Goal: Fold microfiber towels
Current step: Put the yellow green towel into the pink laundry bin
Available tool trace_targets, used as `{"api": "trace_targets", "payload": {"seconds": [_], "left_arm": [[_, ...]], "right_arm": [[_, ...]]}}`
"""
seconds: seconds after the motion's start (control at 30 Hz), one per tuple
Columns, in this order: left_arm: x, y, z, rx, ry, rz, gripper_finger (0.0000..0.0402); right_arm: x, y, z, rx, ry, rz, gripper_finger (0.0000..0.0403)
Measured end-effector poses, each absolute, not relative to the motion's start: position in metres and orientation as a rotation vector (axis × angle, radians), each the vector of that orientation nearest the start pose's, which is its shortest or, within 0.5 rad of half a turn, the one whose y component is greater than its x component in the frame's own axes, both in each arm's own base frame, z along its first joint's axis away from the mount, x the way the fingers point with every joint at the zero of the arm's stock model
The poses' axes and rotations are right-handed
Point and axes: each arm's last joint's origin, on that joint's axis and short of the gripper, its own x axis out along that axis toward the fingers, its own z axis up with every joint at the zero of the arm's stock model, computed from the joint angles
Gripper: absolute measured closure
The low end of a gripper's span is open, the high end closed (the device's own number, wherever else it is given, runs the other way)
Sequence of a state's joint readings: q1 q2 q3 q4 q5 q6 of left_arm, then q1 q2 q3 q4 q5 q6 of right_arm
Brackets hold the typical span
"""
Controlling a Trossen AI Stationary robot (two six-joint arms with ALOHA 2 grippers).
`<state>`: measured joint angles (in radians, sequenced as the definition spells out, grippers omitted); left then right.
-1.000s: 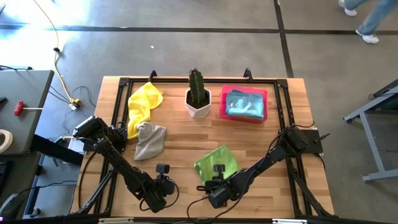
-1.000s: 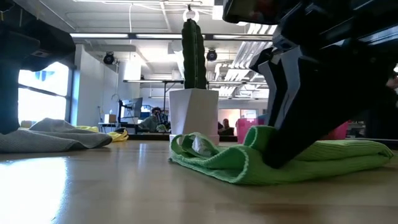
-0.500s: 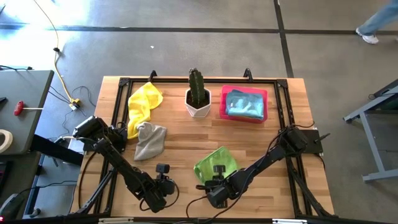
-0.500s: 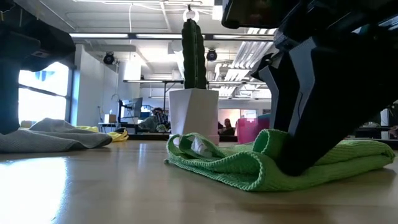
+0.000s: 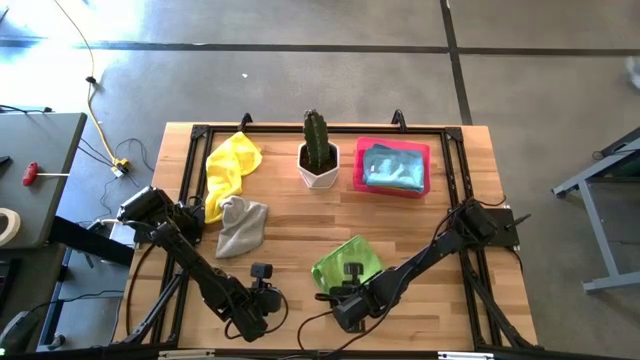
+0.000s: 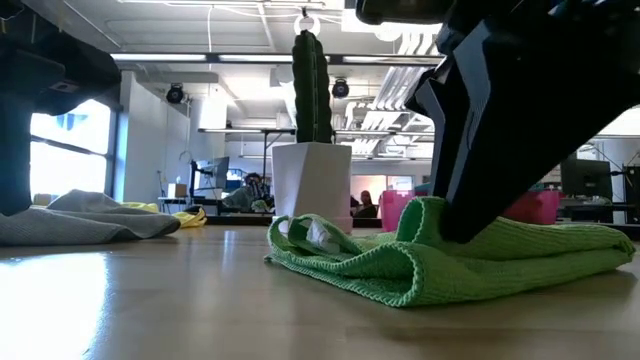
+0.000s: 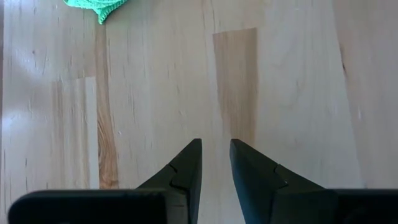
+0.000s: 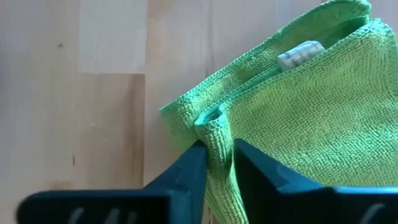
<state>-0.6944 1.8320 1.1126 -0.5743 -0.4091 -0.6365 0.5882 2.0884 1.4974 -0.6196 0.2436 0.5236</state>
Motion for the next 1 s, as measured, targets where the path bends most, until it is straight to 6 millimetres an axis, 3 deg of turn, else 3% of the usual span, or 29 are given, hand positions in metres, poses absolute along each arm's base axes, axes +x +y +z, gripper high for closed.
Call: {"api": "trace_targets", "payload": {"seconds": [0.2, 0.5, 0.83, 1.0], "left_arm": [[0.267, -0.207, 0.152, 0.113, 1.101, 0.113, 0.0326], [0.267, -0.207, 0.152, 0.113, 1.1, 0.114, 0.0326], [0.267, -0.207, 0.152, 0.106, 1.098, 0.119, 0.0326], [0.268, -0.207, 0.152, 0.104, 1.081, 0.136, 0.0326]], "right_arm": [[0.358, 0.23, 0.162, -0.029, 1.114, 0.001, 0.0397], [0.369, 0.238, 0.184, -0.021, 1.033, 0.049, 0.0398], [0.373, 0.242, 0.175, 0.084, 0.931, 0.084, 0.0394], [0.368, 0.246, 0.167, 0.091, 0.934, 0.113, 0.0357]]}}
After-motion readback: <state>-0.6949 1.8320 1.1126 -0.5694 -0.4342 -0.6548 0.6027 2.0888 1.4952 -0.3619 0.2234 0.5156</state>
